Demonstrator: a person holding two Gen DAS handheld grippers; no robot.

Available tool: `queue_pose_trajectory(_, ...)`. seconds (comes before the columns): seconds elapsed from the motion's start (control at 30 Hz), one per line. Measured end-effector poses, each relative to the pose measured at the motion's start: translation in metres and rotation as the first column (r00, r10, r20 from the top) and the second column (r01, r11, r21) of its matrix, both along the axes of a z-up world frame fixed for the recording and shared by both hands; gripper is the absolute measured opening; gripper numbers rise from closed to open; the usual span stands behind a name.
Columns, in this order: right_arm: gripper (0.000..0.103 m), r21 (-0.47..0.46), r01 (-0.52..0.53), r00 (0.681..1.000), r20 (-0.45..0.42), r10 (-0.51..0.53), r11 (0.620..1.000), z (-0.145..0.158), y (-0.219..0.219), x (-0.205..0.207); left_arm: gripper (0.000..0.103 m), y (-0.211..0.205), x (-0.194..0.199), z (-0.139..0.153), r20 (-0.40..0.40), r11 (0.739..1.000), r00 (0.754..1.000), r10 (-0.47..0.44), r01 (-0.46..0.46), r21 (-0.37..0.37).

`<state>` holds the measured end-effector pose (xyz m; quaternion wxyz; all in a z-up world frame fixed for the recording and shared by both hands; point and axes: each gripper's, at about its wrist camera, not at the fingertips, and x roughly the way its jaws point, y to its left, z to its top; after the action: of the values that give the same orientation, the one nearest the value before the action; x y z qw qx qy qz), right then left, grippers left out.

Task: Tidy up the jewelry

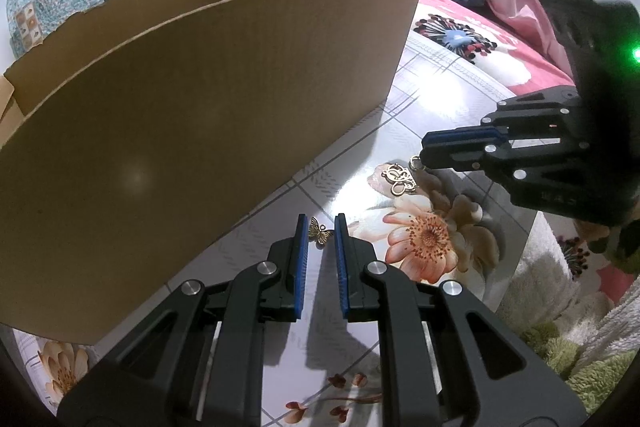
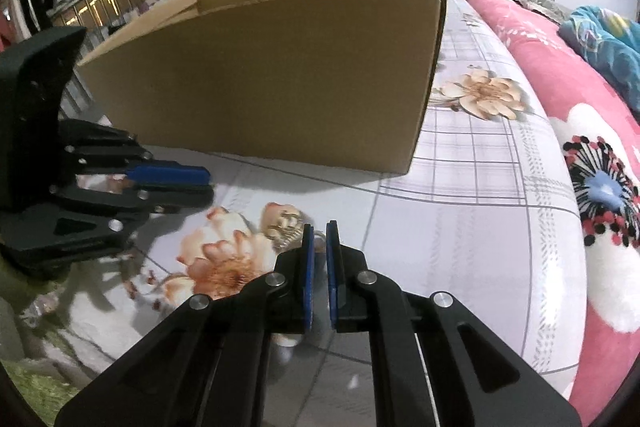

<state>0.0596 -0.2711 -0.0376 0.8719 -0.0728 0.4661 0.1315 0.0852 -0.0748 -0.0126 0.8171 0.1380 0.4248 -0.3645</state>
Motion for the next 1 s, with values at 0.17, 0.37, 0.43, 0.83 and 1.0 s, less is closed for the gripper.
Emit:
queue_pose_trajectory(0.17,0.025,-0.006,-0.020,1.000,0.003,0.020,1.000,0.001,0.003,0.001,0.012,0.000,0.001,-0.001,-0.002,1.000,1.000,0.004,-0.004,0.000)
queue_pose_trajectory(0.37,0.025,-0.024,-0.020,1.000,0.006,0.020,1.000,-0.001,0.003,0.002,0.012,0.000,0.001,-0.002,-0.002,1.000,1.000,0.004,-0.004,0.000)
queue_pose_trajectory(0.43,0.025,-0.027,-0.026,1.000,0.007,0.026,0.999,-0.002,0.004,0.002,0.012,0.000,0.001,-0.002,-0.002,1.000,1.000,0.004,-0.004,0.000)
queue_pose_trajectory(0.83,0.012,0.000,-0.049,0.999,-0.013,0.049,0.999,-0.005,0.003,0.005,0.012,0.000,0.001,-0.002,-0.003,1.000,1.000,0.006,-0.006,0.000)
queue_pose_trajectory(1.0,0.011,0.043,-0.027,1.000,-0.012,0.028,0.999,-0.006,-0.003,0.005,0.012,0.000,0.001,-0.002,-0.001,1.000,1.000,0.004,-0.004,-0.001)
